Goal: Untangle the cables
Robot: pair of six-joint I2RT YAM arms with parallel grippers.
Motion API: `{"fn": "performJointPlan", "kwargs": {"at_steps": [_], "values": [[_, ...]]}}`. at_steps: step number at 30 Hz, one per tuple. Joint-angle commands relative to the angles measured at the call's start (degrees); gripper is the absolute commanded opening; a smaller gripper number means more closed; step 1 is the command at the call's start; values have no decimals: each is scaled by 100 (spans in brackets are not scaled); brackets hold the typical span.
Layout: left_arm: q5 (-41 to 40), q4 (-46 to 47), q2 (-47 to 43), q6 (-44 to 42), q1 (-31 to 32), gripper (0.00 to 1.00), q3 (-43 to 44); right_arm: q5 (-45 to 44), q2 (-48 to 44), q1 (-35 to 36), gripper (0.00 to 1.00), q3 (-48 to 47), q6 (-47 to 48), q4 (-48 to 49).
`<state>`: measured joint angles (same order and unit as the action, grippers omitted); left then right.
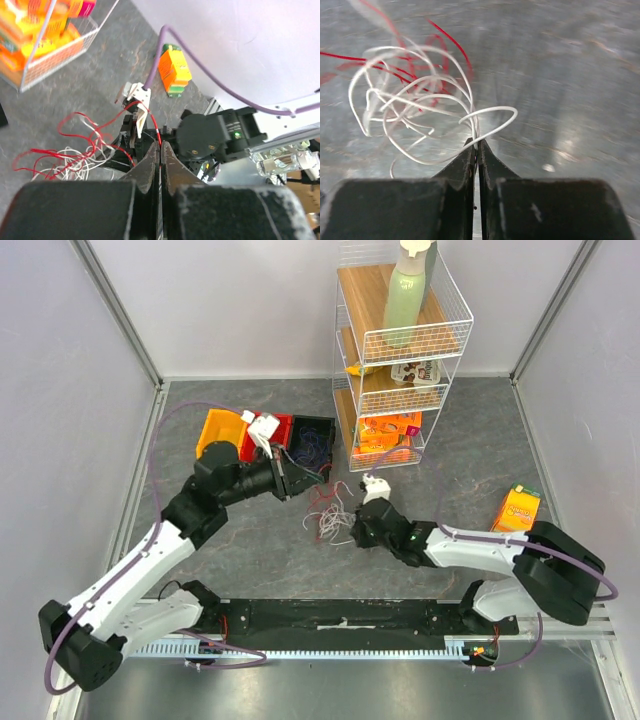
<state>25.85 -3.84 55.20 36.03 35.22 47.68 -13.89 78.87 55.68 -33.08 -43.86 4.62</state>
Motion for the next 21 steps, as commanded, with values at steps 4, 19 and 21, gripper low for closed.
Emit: {"fn": "performJointPlan", "kwargs": {"at_steps": [4, 19, 21], "values": [[-43, -1100, -501, -1747, 28, 2, 1637, -1036, -1285, -636, 3, 706, -598, -934], [25, -1664, -89, -1864, 28, 2, 3555, 14, -2613, -840, 52, -760, 1746, -2152], [227, -1621, -27, -1758, 20, 2, 3634, 770, -2727, -840, 63, -954, 1976, -1669]]}}
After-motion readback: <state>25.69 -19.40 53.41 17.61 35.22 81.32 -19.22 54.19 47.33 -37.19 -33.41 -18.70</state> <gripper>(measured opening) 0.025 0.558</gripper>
